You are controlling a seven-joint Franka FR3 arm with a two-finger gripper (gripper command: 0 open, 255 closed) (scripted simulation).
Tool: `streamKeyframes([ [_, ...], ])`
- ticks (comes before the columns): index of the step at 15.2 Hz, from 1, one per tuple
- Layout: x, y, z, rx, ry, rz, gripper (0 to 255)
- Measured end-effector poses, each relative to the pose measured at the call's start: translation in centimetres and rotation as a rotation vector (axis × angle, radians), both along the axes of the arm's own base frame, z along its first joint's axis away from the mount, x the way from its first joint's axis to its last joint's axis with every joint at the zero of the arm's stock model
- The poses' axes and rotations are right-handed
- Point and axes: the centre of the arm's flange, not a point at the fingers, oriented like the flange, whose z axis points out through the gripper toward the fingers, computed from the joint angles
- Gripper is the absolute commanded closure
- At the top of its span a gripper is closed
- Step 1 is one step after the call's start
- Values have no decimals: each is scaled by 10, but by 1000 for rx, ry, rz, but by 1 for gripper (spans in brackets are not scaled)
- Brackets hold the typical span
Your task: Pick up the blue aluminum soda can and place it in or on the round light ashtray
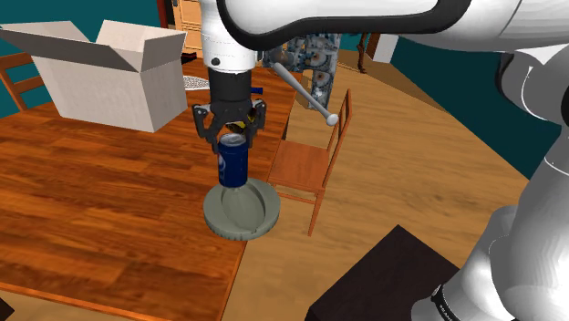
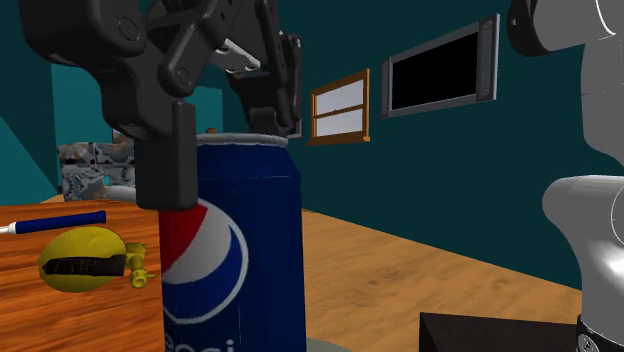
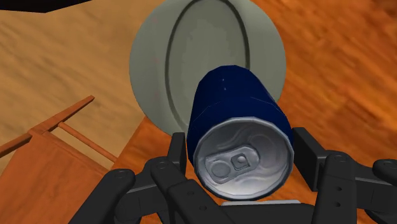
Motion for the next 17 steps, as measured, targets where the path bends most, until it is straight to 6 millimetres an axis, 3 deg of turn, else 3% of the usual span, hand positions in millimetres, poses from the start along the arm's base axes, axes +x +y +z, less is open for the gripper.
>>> streamKeyframes([
  [11,0,1,-60,0,0,0,255],
  [17,-1,1,-63,2,-5,-1,255],
])
